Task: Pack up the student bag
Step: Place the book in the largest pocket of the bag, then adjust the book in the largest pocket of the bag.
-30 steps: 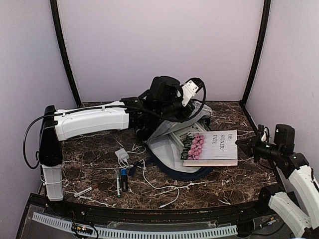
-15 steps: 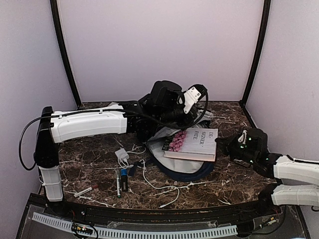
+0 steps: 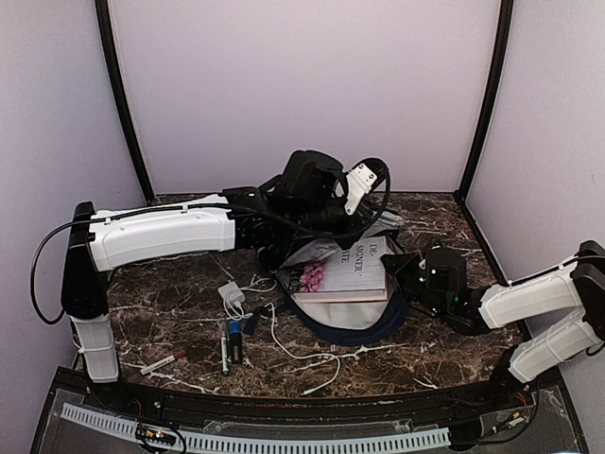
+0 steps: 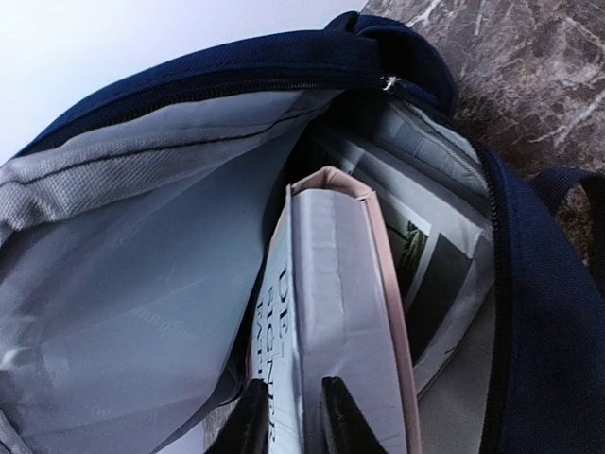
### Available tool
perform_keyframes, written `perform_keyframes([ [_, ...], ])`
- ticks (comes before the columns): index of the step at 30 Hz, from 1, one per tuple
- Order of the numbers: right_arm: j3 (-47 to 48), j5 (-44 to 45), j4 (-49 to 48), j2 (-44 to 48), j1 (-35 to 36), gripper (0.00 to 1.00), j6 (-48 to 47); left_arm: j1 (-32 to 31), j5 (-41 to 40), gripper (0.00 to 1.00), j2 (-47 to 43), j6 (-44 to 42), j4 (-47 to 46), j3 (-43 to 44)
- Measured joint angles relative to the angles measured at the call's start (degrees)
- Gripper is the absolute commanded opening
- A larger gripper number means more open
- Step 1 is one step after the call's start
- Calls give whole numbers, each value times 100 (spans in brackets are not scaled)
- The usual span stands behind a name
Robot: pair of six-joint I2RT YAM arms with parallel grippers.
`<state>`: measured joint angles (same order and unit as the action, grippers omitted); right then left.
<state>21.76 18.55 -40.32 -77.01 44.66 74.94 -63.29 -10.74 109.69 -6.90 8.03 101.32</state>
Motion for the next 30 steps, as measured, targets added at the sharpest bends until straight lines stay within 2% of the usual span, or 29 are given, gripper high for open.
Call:
perform_keyframes([
  [1, 0, -9, 13, 9, 20, 40, -31, 0, 0, 0, 0, 17, 15, 0],
  [4, 2, -92, 350, 221, 85, 51, -195, 0, -15, 0, 0, 50, 68, 0],
  [8, 92, -245, 1480, 1021, 120, 72, -463, 0, -79, 0, -26, 55, 68, -2],
  [12, 455, -433, 2747, 1864, 122, 84, -835, 2, -105, 0, -160, 61, 46, -153],
  [18, 955, -997, 4341, 2756, 122, 85, -1355, 4, -107, 0, -247, 68, 48, -238],
  [22, 1191, -1156, 5239, 3012, 122, 84, -1657, 4, -79, 0, -278, 70, 22, -308],
  [30, 1427, -1707, 5851, 2841, 122, 77, -1915, 4, -61, 0, -291, 70, 20, -332],
])
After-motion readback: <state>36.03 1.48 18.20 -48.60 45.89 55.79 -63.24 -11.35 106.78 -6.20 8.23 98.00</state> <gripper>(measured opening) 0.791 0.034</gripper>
